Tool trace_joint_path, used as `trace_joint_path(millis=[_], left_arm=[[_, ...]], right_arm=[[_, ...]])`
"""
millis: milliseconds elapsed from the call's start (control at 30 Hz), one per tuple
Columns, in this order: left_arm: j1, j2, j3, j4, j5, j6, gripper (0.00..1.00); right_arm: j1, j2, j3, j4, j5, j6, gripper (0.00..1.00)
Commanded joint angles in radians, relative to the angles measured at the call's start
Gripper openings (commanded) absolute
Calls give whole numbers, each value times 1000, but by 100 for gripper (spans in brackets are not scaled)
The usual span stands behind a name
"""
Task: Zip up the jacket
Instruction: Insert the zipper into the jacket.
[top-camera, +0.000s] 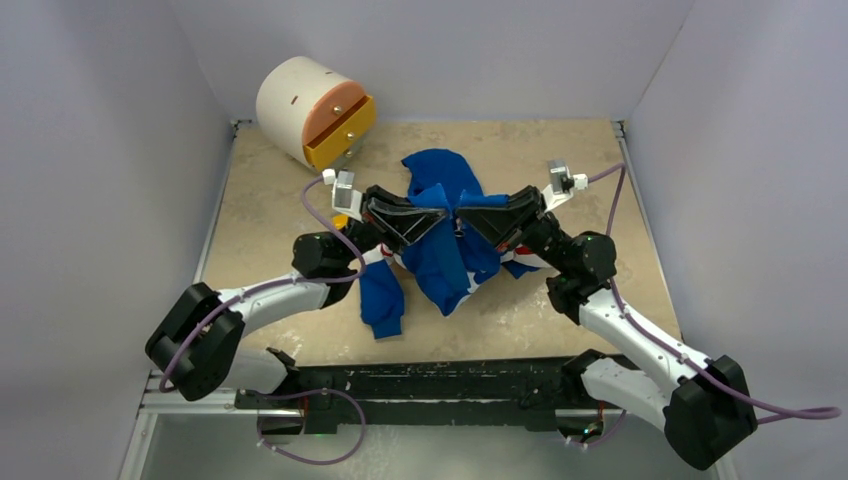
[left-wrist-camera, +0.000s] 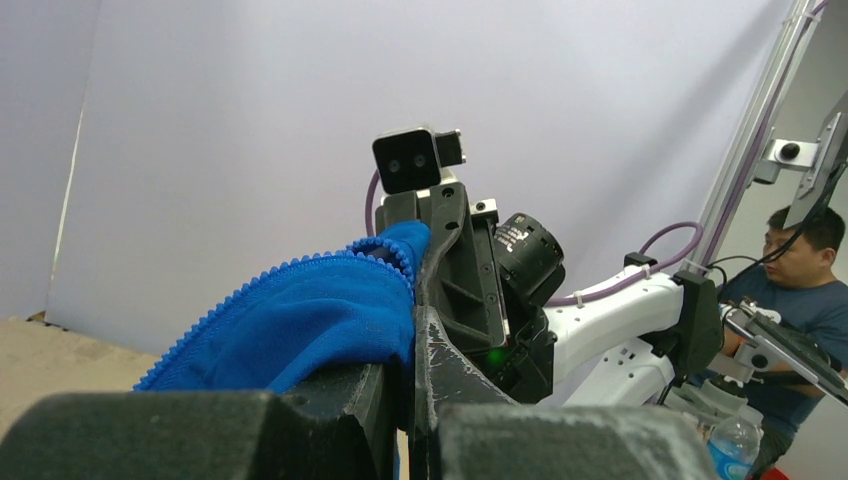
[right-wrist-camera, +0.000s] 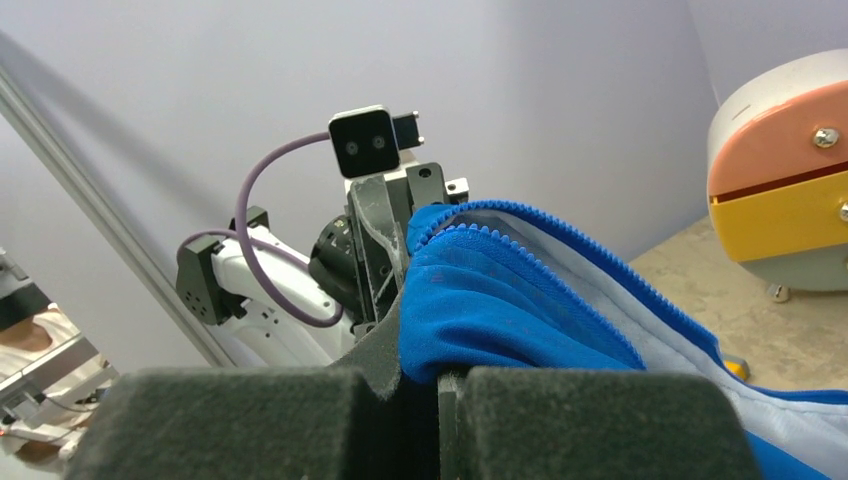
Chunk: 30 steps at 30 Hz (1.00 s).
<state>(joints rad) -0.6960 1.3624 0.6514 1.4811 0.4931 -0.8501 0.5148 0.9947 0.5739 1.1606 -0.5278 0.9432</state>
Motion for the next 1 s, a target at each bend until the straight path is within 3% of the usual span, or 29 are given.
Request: trace_joint_path(millis=[0,967], left_arm=[[-4,-48,11,245,-42,19,0],[-26,5,39,245,28,3,0]], right_arm=[[-2,-13,43,80,-34,15,0],[-2,10,50,145,-47,64,0]])
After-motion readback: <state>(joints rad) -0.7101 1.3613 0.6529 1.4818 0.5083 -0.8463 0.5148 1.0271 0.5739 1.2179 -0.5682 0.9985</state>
